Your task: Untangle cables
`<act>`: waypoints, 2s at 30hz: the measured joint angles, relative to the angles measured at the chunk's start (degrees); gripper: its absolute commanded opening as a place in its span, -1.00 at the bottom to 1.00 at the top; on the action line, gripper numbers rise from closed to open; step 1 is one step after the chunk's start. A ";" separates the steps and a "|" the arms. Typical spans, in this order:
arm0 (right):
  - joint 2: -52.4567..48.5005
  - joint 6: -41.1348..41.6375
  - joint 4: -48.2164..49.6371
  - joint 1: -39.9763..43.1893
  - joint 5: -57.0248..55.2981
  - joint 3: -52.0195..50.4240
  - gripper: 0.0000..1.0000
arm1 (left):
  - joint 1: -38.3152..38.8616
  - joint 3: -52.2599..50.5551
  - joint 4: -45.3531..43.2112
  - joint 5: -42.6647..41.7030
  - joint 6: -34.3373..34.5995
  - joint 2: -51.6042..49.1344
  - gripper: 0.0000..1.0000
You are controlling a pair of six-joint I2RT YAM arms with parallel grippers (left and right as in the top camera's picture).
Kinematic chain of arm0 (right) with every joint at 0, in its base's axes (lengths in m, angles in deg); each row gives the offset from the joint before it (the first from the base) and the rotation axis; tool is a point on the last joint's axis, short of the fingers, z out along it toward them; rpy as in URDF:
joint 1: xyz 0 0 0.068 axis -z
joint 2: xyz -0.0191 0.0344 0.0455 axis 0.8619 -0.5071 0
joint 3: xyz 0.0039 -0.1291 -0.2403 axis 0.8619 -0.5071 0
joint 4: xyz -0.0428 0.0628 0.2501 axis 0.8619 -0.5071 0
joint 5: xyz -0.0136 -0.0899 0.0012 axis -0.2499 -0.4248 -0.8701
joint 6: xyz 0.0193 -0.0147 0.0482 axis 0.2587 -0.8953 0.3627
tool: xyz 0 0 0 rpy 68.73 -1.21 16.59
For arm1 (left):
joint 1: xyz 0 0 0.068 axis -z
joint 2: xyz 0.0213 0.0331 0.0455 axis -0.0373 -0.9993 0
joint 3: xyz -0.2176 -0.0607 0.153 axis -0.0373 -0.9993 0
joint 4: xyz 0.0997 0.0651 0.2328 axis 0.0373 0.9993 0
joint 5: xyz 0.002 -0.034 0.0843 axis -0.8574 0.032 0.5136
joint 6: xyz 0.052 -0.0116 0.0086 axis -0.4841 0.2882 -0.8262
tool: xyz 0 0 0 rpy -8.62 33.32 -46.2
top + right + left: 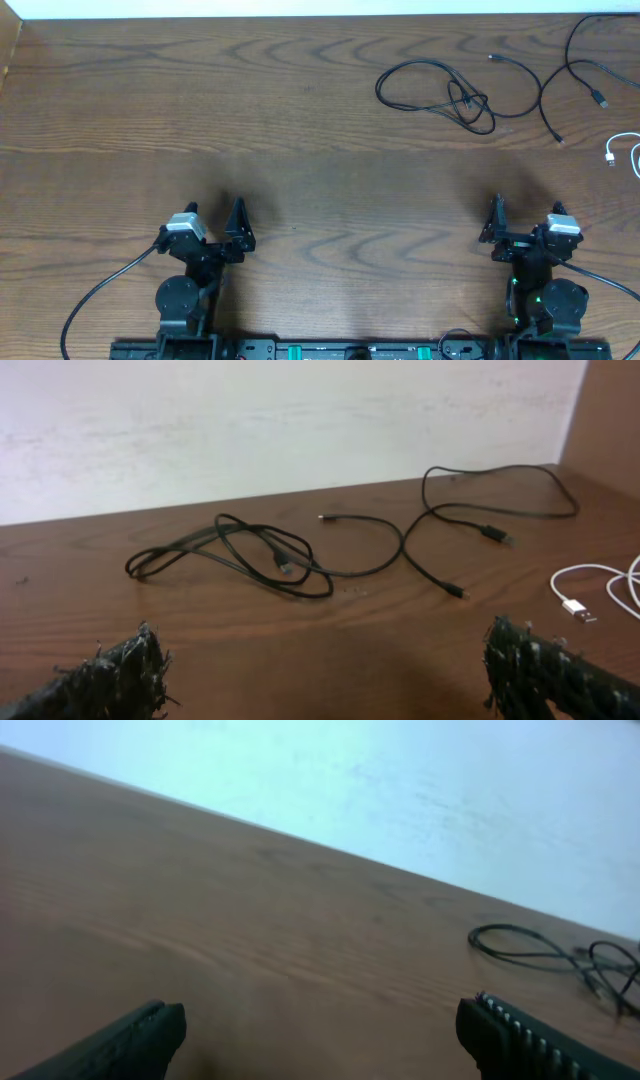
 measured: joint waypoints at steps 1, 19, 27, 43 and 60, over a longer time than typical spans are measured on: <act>0.00 -0.02 0.00 0.00 -0.02 0.00 0.98 | 0.00 0.00 0.00 -0.04 -1.33 0.39 0.84; 0.00 0.00 0.00 0.00 -0.02 0.00 0.98 | 2.29 0.24 1.20 0.00 -14.08 0.92 0.84; 0.00 0.00 0.00 0.00 -0.02 0.00 0.98 | 2.45 0.24 1.20 0.02 -14.58 0.92 0.84; 0.00 -0.02 0.00 0.00 0.00 0.00 0.99 | 2.45 0.24 1.20 0.02 -14.58 0.92 0.84; 0.00 -0.02 0.00 0.00 0.00 0.00 0.99 | 2.45 0.24 1.20 0.02 -14.60 0.92 0.84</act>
